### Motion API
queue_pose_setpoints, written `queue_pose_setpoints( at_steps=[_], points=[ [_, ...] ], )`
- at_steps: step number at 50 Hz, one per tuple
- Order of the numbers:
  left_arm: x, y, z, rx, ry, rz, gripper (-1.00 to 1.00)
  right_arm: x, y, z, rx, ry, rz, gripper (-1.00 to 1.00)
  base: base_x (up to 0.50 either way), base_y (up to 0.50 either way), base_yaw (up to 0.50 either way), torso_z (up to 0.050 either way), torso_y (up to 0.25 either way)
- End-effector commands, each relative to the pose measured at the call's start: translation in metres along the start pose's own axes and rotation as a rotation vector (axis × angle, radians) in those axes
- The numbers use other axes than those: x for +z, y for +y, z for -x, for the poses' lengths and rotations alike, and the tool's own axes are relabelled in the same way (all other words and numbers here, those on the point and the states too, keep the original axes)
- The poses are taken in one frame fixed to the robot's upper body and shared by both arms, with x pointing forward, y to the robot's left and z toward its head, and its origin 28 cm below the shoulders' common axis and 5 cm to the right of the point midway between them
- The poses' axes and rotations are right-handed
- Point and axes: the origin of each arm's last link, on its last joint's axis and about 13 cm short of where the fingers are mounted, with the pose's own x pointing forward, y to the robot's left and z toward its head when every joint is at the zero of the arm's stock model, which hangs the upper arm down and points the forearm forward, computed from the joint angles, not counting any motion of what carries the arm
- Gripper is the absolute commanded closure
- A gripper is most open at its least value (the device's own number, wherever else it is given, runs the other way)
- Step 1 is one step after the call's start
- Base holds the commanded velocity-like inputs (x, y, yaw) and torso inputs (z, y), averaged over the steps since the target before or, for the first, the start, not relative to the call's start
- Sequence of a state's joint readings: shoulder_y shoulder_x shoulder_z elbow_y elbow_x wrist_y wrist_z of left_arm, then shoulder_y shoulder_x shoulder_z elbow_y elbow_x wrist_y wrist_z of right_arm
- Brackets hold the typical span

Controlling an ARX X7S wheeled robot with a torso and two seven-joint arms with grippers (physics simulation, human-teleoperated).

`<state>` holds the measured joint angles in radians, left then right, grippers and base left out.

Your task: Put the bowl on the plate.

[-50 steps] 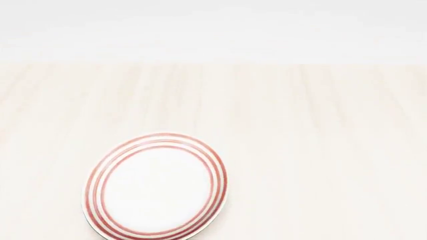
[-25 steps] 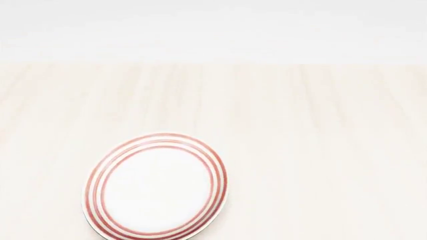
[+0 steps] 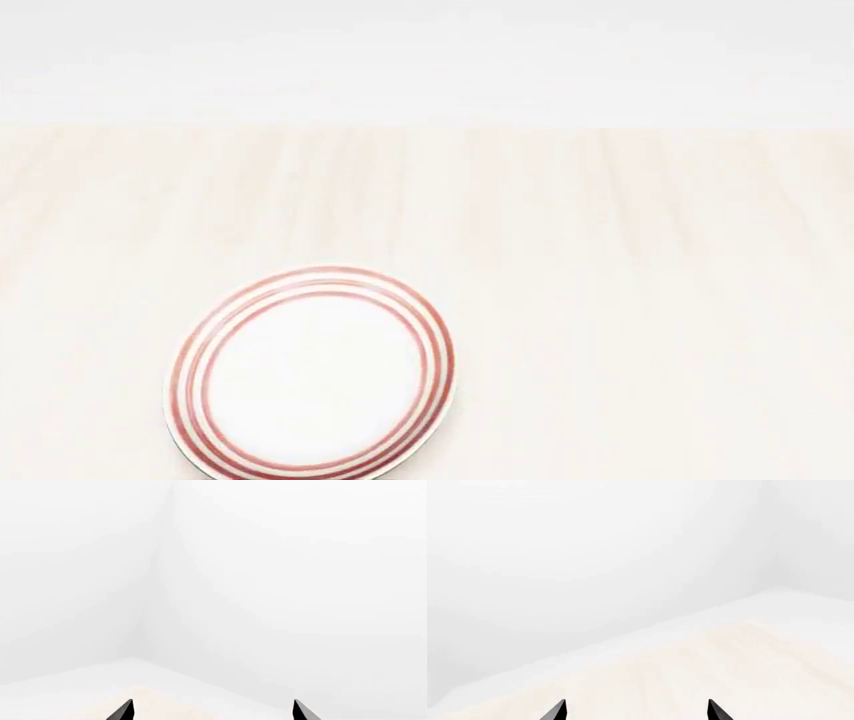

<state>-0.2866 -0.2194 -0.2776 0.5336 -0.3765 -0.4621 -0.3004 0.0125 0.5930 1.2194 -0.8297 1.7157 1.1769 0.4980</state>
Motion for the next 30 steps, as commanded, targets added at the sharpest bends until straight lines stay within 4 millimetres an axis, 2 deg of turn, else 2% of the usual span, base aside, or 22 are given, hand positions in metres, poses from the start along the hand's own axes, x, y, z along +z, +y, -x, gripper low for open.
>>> queue_pose_setpoints(
  at_steps=[1, 17, 18, 20, 21, 22, 23, 30],
  points=[
    [0.001, 0.000, -0.001, 0.003, -0.002, 0.004, -1.00, -0.010, -0.001, -0.026, 0.036, 0.047, -0.030, -1.00, 0.00, 0.00, 0.00, 0.000, 0.000],
    [0.002, 0.001, -0.001, 0.007, -0.003, 0.006, -1.00, -0.040, 0.006, -0.038, 0.094, 0.202, -0.030, -1.00, 0.00, 0.00, 0.00, 0.000, 0.000],
    [0.003, 0.001, -0.001, 0.010, -0.004, 0.008, -1.00, -0.052, 0.010, -0.040, 0.140, 0.284, -0.018, -1.00, 0.00, 0.00, 0.00, 0.000, 0.000],
    [0.003, 0.001, -0.001, 0.011, -0.004, 0.009, -1.00, -0.055, 0.012, -0.040, 0.156, 0.303, -0.015, -1.00, 0.00, 0.00, 0.00, 0.000, 0.000],
    [0.006, 0.004, -0.002, 0.023, -0.011, 0.022, -1.00, -0.089, 0.008, -0.033, 0.212, 0.435, -0.043, -1.00, 0.00, 0.00, 0.00, 0.000, 0.000],
    [0.005, 0.004, -0.002, 0.023, -0.009, 0.021, -1.00, -0.109, 0.014, -0.034, 0.338, 0.521, -0.002, -1.00, 0.00, 0.00, 0.00, 0.000, 0.000],
    [0.005, 0.004, -0.002, 0.023, -0.009, 0.020, -1.00, -0.119, 0.020, -0.033, 0.388, 0.569, 0.012, -1.00, 0.00, 0.00, 0.00, 0.000, 0.000],
    [0.005, 0.004, -0.001, 0.024, -0.008, 0.018, -1.00, -0.121, 0.022, -0.034, 0.401, 0.576, 0.009, -1.00, 0.00, 0.00, 0.00, 0.000, 0.000]
  ],
)
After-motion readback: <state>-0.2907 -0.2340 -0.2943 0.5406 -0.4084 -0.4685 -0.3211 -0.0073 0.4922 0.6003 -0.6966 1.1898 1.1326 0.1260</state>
